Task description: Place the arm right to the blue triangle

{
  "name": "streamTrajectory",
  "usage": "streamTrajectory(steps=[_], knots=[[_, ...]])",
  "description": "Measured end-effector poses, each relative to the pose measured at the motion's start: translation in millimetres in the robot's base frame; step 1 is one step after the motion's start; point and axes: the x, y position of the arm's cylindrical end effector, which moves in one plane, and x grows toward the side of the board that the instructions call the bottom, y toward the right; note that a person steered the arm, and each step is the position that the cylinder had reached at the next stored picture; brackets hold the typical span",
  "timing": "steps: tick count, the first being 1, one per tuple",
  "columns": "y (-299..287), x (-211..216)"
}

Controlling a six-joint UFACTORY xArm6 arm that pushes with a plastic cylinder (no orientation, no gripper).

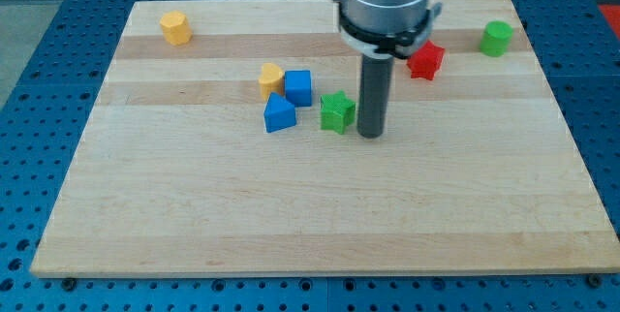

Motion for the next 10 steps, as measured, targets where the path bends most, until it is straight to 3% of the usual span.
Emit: streamTrajectory(steps=[2,3,5,6,7,8,10], knots=[[-28.8,35.2],[-47.7,31.0],[-37.3,-116.7],[-37.5,-174.6],[-42.4,-203.6],[-30.7,-196.8],[-21.8,-92.1]])
